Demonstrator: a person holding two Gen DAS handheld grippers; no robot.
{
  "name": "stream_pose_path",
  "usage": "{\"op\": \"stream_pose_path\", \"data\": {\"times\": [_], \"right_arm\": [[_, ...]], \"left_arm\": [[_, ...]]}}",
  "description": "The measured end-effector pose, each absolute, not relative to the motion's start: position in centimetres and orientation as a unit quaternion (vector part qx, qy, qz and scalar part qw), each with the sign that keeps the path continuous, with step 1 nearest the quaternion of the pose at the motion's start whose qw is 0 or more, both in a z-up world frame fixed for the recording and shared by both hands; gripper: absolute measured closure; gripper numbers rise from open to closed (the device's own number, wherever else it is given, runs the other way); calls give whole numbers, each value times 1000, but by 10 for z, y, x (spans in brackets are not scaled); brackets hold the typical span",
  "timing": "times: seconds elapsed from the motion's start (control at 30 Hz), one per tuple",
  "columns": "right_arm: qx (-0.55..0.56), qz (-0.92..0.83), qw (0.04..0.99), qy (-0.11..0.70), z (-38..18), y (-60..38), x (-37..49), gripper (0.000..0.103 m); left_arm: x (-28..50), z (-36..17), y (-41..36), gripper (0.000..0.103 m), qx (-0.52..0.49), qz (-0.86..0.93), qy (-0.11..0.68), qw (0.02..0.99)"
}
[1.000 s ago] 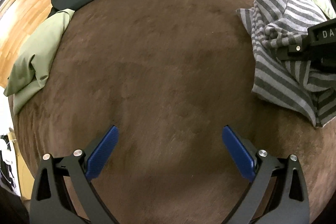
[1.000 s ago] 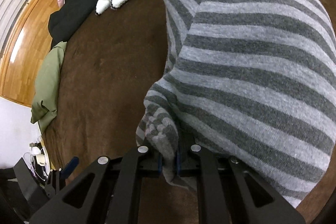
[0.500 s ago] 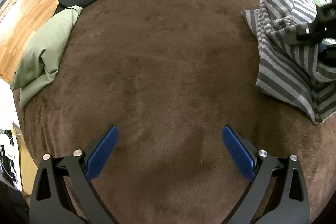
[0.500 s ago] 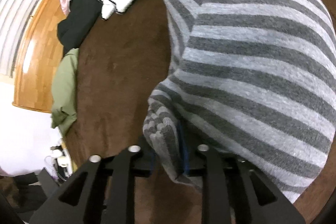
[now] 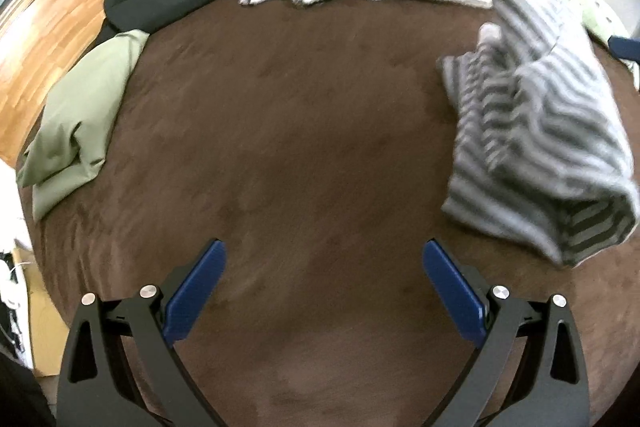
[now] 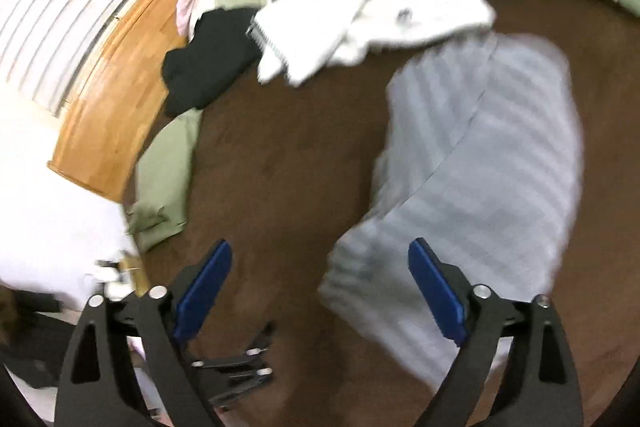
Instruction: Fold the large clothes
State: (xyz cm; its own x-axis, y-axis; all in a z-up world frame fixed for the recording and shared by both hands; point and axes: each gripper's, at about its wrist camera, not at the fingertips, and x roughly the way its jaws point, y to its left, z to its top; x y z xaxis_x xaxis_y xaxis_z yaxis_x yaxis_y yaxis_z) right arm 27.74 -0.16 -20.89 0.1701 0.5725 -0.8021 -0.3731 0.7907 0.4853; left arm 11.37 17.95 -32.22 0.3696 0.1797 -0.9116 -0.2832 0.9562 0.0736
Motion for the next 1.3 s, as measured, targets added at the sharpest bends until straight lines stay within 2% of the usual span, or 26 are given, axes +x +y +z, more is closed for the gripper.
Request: {"op": "stream_pose_path", "data": {"times": [0.1,0.3,0.43,0.6,0.8,1.03,1.13,1.3], "right_arm": [[25,286,791,541,-195,-17,300,13],[-73,275,799,529,-207,-23,343,18],[-99,289,788,535,-224,-19,360,32],[-118,297,769,553,-249,-16,378,44],[-130,310,750,569,-274,-14,392,45],[-135,323,729,588,-309,-6,407,45],[-137,333,723,590,-323,3,406,45],[-154,333,731,575,-343,19,406,42]], "left_arm": [[127,-304,169,6,-58,115,524,842],[165,-273,133,6,-107,57,483,867],[186,-261,100,6,-164,17,460,872],[205,-260,62,7,-215,-8,442,871],[209,-267,39,7,-244,-21,430,869],[204,-331,49,6,-231,32,498,835],[193,-348,65,6,-276,27,491,826],[190,-355,70,5,-277,38,480,831]]}}
